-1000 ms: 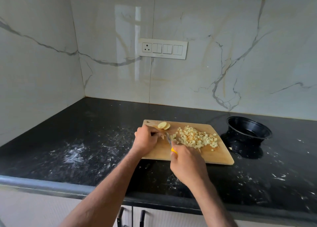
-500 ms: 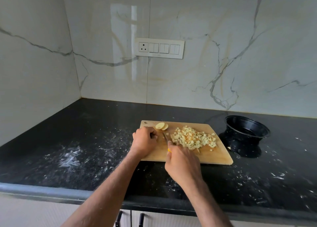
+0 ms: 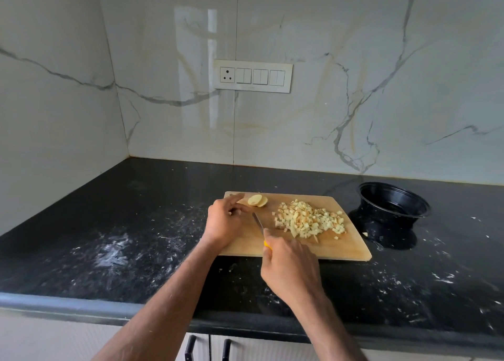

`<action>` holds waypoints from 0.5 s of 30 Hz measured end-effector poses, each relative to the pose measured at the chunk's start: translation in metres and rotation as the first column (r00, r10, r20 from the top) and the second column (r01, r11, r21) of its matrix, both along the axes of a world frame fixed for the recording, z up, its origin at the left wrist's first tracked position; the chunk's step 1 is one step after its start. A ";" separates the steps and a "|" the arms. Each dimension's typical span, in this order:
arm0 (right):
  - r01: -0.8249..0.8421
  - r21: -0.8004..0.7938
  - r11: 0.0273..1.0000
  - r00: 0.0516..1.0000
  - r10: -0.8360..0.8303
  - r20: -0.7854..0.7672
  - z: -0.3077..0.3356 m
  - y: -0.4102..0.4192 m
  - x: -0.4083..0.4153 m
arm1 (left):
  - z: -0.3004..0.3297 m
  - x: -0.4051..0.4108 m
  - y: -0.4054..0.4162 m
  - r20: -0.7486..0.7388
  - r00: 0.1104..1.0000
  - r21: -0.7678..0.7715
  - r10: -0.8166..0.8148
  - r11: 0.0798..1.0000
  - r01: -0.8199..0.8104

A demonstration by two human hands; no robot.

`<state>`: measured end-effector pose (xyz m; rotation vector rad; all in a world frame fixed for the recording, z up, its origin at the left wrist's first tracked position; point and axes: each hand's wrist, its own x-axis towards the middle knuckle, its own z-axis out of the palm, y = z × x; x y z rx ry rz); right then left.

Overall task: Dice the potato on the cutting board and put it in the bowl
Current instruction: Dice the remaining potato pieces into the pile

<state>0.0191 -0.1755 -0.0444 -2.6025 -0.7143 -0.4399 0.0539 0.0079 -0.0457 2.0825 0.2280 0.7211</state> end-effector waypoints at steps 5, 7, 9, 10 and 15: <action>0.135 0.051 0.990 0.990 -0.133 -0.044 0.000 -0.025 0.018 | -0.003 0.004 0.000 -0.009 0.999 0.030 0.045 0.999 -0.044; 0.145 0.092 0.985 0.989 -0.144 -0.019 0.004 -0.026 0.025 | -0.003 0.006 0.000 -0.026 0.999 0.038 0.048 0.998 -0.047; 0.117 0.113 0.987 0.993 -0.119 0.012 0.008 -0.019 0.029 | -0.003 0.007 -0.001 -0.046 0.998 0.051 0.046 0.998 -0.044; 0.111 0.111 0.988 0.993 -0.115 0.031 0.007 -0.014 0.030 | -0.003 0.008 -0.002 -0.062 0.997 0.060 0.045 0.997 -0.042; 0.142 0.112 0.983 0.984 -0.153 0.094 -0.001 -0.008 0.031 | 0.006 0.021 0.002 -0.180 0.983 0.138 0.043 0.990 -0.018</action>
